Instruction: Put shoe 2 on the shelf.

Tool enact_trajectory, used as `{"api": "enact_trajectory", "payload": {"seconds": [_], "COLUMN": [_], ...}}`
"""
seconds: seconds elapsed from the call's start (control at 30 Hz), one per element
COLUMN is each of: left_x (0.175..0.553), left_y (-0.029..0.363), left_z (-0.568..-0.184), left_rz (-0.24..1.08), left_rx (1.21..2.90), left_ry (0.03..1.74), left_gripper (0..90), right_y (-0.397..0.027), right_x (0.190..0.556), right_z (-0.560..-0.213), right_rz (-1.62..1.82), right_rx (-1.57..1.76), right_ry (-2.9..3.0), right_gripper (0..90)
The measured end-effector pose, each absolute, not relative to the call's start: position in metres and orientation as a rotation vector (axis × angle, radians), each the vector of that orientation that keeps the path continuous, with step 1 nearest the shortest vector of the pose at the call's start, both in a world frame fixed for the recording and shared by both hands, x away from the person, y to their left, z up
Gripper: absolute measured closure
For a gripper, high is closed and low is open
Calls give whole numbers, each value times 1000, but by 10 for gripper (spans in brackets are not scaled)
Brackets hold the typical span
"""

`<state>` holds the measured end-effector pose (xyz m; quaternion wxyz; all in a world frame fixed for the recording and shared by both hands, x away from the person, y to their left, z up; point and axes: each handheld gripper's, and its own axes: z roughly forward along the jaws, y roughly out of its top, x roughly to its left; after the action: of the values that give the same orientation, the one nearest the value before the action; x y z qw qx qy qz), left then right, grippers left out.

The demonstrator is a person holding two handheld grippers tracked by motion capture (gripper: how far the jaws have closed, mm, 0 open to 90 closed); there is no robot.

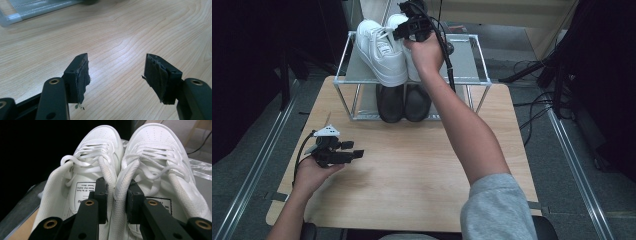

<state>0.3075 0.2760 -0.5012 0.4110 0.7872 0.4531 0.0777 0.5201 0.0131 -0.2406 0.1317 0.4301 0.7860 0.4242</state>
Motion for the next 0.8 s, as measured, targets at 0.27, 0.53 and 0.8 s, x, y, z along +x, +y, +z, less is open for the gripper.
{"api": "enact_trajectory", "payload": {"seconds": [0.27,0.53,0.8], "left_x": [308,308,308], "left_y": [272,268,266], "left_z": [-501,-499,-500], "left_rz": [177,176,170], "left_rx": [1969,1986,1990], "left_ry": [1101,1063,1062], "left_gripper": [367,367,368], "right_y": [35,40,43], "right_x": [539,549,551], "right_z": [-245,-250,-255], "right_rz": [1174,1111,1086], "right_rx": [1388,1494,1506], "right_ry": [2161,2072,2066], "right_gripper": [752,751,751]}}
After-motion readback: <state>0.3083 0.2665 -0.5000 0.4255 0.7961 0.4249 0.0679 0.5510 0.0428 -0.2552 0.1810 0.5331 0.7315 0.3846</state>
